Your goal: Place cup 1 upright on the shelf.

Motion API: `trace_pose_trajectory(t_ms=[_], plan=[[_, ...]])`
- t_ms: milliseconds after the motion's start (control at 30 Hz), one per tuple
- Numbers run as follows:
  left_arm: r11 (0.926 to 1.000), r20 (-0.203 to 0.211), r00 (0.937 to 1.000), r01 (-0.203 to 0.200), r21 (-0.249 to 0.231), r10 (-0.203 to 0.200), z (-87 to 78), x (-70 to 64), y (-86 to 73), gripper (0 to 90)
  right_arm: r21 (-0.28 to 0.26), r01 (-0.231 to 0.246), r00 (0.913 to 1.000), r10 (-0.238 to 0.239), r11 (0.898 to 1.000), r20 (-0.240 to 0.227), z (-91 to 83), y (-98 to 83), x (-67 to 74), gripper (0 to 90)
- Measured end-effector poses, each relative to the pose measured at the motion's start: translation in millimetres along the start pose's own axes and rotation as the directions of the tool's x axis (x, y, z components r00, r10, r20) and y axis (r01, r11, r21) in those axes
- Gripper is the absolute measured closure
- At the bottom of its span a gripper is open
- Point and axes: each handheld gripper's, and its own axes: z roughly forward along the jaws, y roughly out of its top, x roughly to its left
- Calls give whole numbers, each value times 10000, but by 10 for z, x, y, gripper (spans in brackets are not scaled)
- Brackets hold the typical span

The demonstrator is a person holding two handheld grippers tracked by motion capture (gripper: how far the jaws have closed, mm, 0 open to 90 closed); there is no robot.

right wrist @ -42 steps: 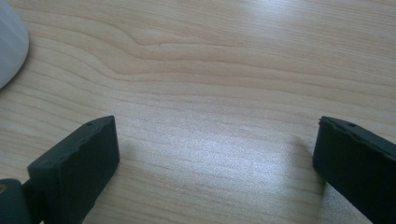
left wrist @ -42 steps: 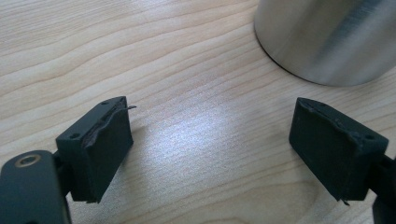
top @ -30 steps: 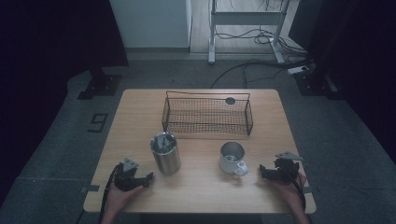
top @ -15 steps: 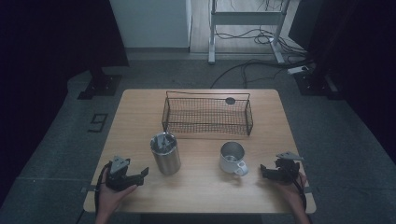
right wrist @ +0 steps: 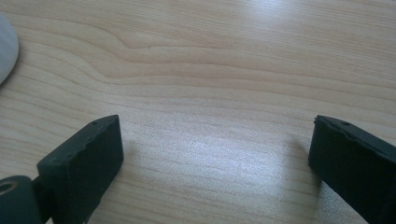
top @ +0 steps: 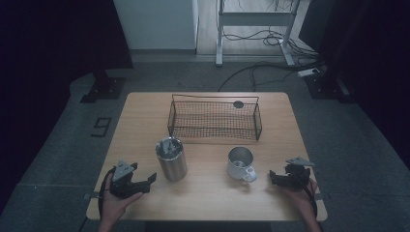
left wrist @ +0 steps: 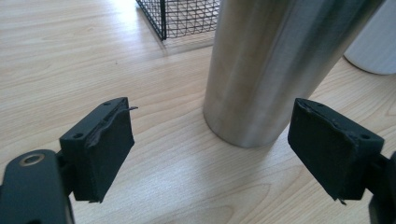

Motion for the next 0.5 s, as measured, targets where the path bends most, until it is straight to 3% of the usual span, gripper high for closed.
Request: trace_pose_trajectory(t_ms=[500], plan=[[9998,442,9990,-56,191,48,119,-125,123,120,11,-6,10000,6,10000,20,-2,0,0,31]])
